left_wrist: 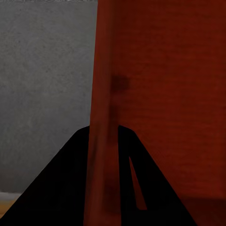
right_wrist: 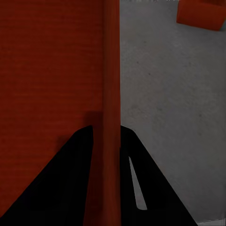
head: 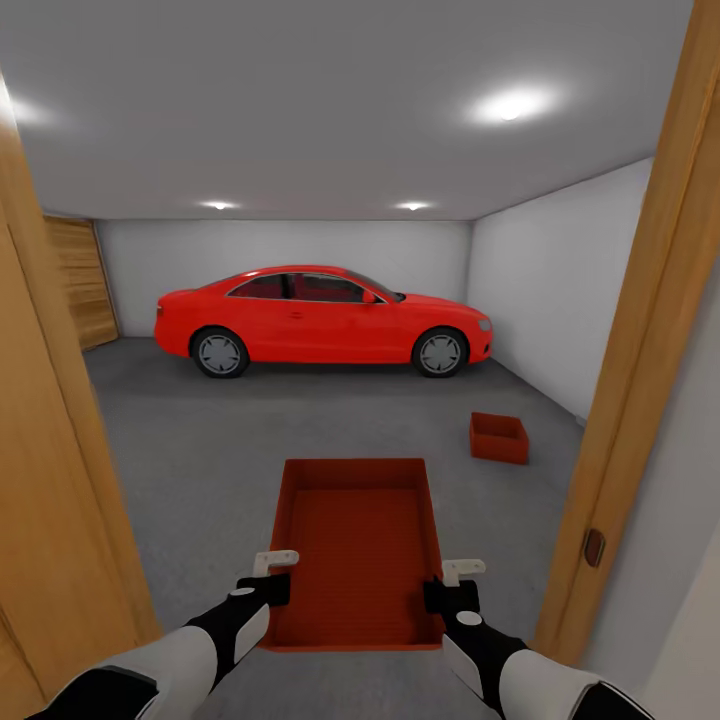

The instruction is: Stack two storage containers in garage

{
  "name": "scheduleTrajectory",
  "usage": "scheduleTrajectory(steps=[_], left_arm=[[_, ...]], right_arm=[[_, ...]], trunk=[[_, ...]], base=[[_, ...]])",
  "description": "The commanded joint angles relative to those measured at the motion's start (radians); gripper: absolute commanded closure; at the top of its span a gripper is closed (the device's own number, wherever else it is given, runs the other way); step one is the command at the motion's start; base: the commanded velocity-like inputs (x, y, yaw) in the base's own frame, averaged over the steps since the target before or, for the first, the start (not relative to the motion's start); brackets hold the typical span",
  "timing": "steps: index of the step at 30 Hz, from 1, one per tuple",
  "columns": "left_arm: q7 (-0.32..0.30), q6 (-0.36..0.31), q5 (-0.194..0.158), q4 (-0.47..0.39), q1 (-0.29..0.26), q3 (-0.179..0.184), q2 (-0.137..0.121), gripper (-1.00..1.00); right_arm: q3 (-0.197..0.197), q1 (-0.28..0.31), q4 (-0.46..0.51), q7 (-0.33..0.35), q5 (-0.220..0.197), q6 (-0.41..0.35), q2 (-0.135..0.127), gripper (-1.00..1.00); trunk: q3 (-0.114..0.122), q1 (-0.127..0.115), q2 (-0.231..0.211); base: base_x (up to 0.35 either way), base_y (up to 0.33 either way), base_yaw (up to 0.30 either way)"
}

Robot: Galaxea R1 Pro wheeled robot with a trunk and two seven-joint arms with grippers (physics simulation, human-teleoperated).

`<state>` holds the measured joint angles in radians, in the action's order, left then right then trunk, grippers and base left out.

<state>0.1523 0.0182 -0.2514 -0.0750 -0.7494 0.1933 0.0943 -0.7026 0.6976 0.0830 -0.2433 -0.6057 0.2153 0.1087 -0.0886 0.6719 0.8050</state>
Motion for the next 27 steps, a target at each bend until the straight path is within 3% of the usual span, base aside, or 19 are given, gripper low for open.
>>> scheduleTrajectory(steps=[1,13,27], left_arm=[[0.082,0.028,0.003,-0.003,-0.002,-0.066,-0.011,1.0],[0.082,0.028,0.003,-0.003,-0.002,-0.066,-0.011,1.0],[0.083,0.029,0.003,-0.003,-0.002,-0.066,-0.01,1.0]], right_arm=[[-0.021,0.0,0.0,0.016,-0.012,-0.002,0.0,1.0],[-0.021,-0.001,0.0,0.016,-0.012,-0.002,0.0,1.0],[-0.021,-0.001,0.0,0.016,-0.012,-0.002,0.0,1.0]], trunk=[[-0.002,0.001,0.001],[-0.002,0.001,0.001],[-0.002,0.001,0.001]], base=[[0.194,0.0,0.0],[0.202,0.0,0.0],[0.012,-0.087,0.0]])
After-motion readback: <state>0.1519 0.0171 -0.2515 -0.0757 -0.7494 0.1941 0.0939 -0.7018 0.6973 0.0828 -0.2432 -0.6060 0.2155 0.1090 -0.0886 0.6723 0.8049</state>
